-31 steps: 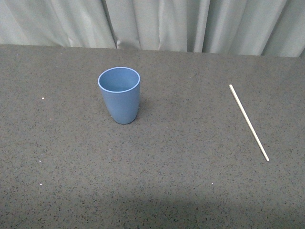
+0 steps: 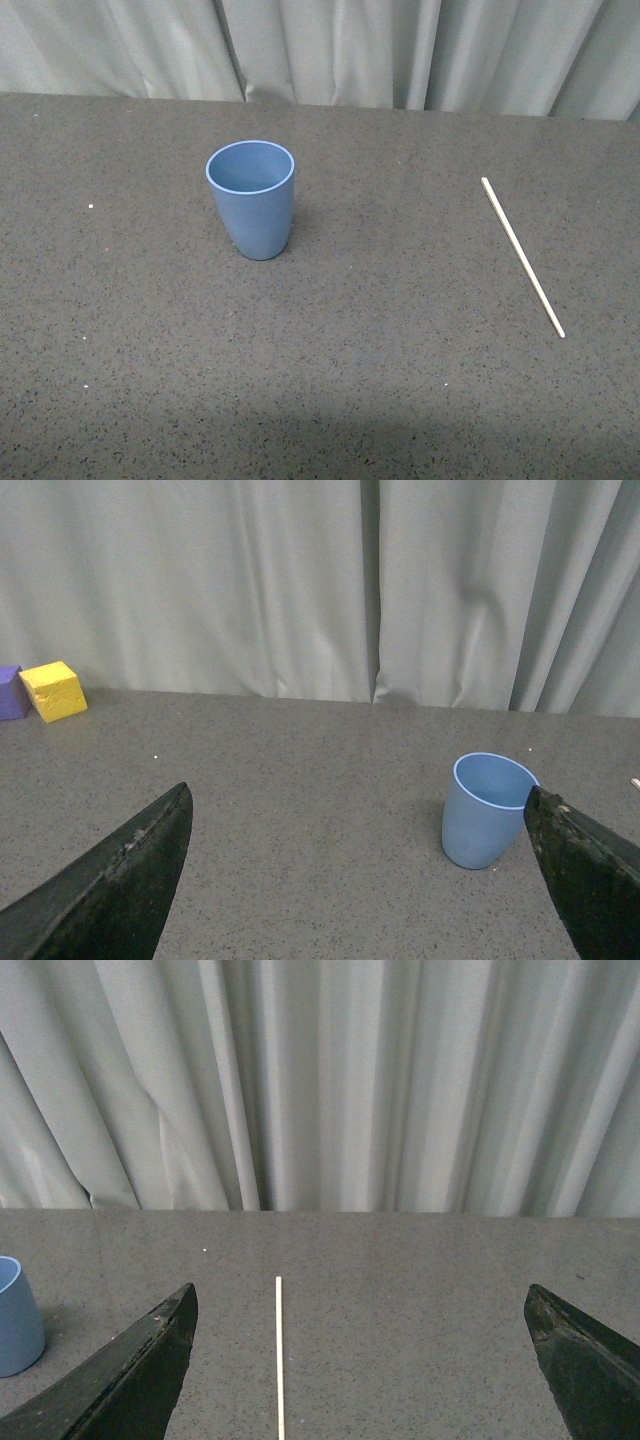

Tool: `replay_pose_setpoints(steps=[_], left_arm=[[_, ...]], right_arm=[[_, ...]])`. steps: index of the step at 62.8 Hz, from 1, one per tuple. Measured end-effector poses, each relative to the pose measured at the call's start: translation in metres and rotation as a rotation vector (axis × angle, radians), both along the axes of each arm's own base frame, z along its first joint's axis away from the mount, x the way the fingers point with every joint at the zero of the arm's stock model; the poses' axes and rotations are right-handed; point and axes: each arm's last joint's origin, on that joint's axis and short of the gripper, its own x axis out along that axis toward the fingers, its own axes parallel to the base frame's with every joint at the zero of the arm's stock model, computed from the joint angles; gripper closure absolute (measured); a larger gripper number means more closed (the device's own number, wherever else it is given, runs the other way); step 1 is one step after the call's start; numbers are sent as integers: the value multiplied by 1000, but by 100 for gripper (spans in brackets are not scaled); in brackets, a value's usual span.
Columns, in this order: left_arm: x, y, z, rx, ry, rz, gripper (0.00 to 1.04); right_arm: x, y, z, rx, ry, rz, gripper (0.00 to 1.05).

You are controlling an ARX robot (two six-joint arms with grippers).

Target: Transfer chopsticks to blue cup

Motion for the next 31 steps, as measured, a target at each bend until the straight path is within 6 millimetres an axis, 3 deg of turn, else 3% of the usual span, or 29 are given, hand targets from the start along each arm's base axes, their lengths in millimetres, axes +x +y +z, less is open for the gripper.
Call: replay_pose_setpoints(steps=[19,25,31], left_arm=[[0,0,0,0,0,0,7],[0,0,0,0,0,0,7],[0,0,0,0,0,0,7]], right_arm=[[0,0,0,0,0,0,9],[3,-1,9,-122,-73,-124,9],[18,-3,13,-212,-46,-90,9]])
